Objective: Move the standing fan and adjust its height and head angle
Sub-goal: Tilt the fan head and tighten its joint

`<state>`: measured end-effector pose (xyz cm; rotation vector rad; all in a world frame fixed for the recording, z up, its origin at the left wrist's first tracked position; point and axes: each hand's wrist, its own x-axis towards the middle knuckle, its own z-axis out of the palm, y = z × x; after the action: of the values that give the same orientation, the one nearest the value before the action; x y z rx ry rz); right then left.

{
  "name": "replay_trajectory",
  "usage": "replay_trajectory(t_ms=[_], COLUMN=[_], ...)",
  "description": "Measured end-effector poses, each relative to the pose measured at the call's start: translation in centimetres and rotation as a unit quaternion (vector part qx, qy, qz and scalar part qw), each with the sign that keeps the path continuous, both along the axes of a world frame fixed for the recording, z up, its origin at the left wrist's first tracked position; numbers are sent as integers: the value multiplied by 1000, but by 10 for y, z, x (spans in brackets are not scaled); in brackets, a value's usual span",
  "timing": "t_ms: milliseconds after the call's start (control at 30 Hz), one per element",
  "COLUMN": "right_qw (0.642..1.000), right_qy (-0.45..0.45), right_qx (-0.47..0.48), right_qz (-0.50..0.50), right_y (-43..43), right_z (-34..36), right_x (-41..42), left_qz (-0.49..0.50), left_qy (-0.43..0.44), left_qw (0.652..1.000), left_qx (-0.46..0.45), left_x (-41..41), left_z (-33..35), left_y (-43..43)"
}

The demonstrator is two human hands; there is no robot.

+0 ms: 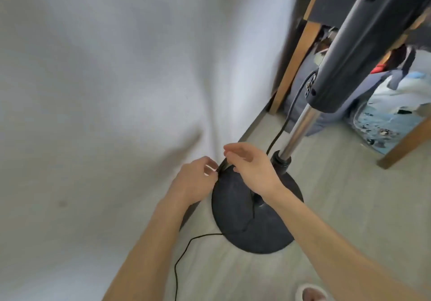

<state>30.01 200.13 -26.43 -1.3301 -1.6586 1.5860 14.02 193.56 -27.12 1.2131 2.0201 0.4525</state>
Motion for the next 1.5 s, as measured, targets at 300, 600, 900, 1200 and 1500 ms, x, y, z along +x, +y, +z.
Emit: replay_trajectory(t_ms=[300,600,900,1200,1500], right_qw=[987,978,875,935,896], right_qy=[-106,-191,-285,-139,-92], right_qx=[-110,5,326,42,59], right_qz=[-39,86,-217,-325,-430], right_y=[-69,-81,-49,-22,-49], right_z=[202,462,589,578,555], right_x=[12,79,251,339,295], left_qz=[-46,-71,-32,-102,-119], left_qy=[-3,-18,-148,-28,-11], left_qw=[993,995,985,991,986], left_qx=[-109,-61,85,78,113], left_x=[16,49,156,221,220], left_z=[227,474,576,565,547], left_y=[-41,-10,70,114,125])
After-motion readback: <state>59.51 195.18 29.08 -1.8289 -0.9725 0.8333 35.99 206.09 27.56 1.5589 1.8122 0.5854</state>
